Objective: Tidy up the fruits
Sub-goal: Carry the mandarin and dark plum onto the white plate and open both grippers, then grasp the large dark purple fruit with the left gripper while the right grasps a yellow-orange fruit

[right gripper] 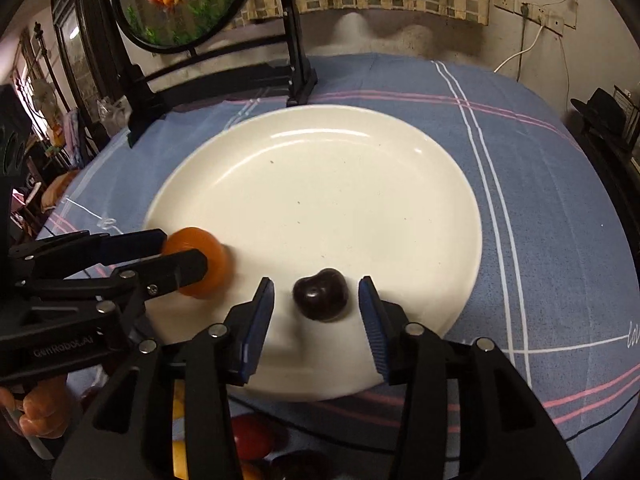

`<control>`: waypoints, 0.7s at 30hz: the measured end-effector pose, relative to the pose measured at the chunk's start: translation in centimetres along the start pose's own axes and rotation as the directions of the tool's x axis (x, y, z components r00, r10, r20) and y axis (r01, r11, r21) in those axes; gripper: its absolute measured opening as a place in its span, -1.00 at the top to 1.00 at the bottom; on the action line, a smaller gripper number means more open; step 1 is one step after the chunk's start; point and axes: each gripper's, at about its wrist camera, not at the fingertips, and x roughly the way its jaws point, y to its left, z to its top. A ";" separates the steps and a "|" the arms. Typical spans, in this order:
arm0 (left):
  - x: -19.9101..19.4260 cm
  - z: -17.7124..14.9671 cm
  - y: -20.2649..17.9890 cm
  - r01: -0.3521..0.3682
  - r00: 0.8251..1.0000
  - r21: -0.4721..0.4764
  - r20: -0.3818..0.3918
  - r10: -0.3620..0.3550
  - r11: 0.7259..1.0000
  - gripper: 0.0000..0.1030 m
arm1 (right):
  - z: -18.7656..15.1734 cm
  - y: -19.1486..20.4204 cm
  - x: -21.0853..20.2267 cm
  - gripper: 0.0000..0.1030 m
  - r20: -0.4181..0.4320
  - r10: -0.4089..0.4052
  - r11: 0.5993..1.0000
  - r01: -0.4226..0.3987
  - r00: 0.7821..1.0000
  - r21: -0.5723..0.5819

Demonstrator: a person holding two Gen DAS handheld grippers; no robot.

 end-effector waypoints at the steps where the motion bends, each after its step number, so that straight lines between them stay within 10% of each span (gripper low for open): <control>1: -1.5 -0.4 0.0 0.003 1.000 0.003 0.030 -0.003 1.000 -0.30 | -0.2 0.0 -0.8 0.12 0.018 0.001 1.000 -0.001 1.000 0.002; 13: -11.6 -13.8 0.2 0.042 0.985 0.031 0.169 -0.046 0.999 -0.50 | -9.0 0.0 -8.4 0.09 0.106 0.077 0.997 -0.079 0.991 0.014; 21: -9.8 -18.4 -0.2 0.058 0.995 0.048 0.080 -0.062 0.997 -0.50 | -13.2 1.5 -8.9 0.09 0.037 0.120 0.992 -0.118 0.992 -0.045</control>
